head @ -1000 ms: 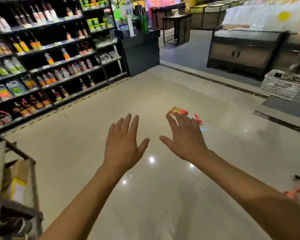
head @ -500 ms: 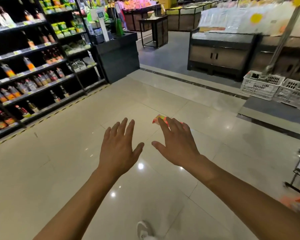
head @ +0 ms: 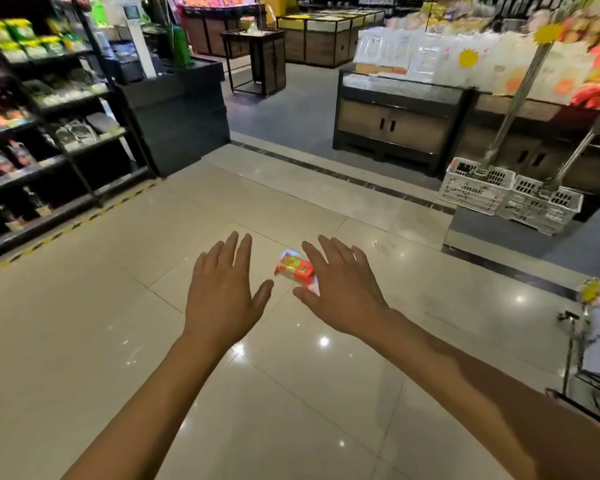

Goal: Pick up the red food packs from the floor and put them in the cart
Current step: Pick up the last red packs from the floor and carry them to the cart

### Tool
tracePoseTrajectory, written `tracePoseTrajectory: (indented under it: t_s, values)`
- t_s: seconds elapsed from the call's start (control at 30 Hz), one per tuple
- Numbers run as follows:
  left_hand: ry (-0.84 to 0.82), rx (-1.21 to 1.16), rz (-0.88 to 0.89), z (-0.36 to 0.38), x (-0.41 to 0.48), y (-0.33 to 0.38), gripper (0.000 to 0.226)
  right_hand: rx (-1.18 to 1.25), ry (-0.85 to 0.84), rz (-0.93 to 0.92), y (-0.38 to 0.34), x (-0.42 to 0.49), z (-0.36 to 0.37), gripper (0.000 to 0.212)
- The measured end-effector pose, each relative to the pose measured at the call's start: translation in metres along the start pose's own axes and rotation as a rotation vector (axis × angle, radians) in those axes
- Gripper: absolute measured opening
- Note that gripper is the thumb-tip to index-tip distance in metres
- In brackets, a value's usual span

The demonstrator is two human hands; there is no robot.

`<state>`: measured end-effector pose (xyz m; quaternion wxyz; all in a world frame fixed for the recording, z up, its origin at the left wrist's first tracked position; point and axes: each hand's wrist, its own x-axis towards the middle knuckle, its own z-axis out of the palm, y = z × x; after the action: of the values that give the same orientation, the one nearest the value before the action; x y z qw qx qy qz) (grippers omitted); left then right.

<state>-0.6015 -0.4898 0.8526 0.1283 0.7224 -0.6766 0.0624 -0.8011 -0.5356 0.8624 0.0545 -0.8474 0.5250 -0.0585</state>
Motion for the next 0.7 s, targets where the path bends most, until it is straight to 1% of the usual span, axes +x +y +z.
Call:
tracePoseTrajectory:
  t_s: [0.13,0.33,0.47,0.57,0.7]
  values:
    - [0.001,-0.016,0.067,0.026,0.072,-0.016,0.079,-0.008,-0.005,0.06,0.014,0.069,0.01,0.079]
    - [-0.042,0.001,0.132,0.074,0.189,-0.037,0.079,0.045,-0.016,0.127,0.046,0.187,0.039,0.079]
    - [-0.099,0.068,0.126,0.099,0.275,-0.059,0.081,0.109,-0.05,0.133,0.066,0.288,0.05,0.08]
    - [-0.101,0.119,0.127,0.111,0.336,-0.073,0.081,0.123,-0.03,0.096,0.076,0.363,0.051,0.08]
    - [-0.132,0.105,0.136,0.13,0.419,-0.087,0.081,0.123,-0.02,0.116,0.101,0.434,0.048,0.08]
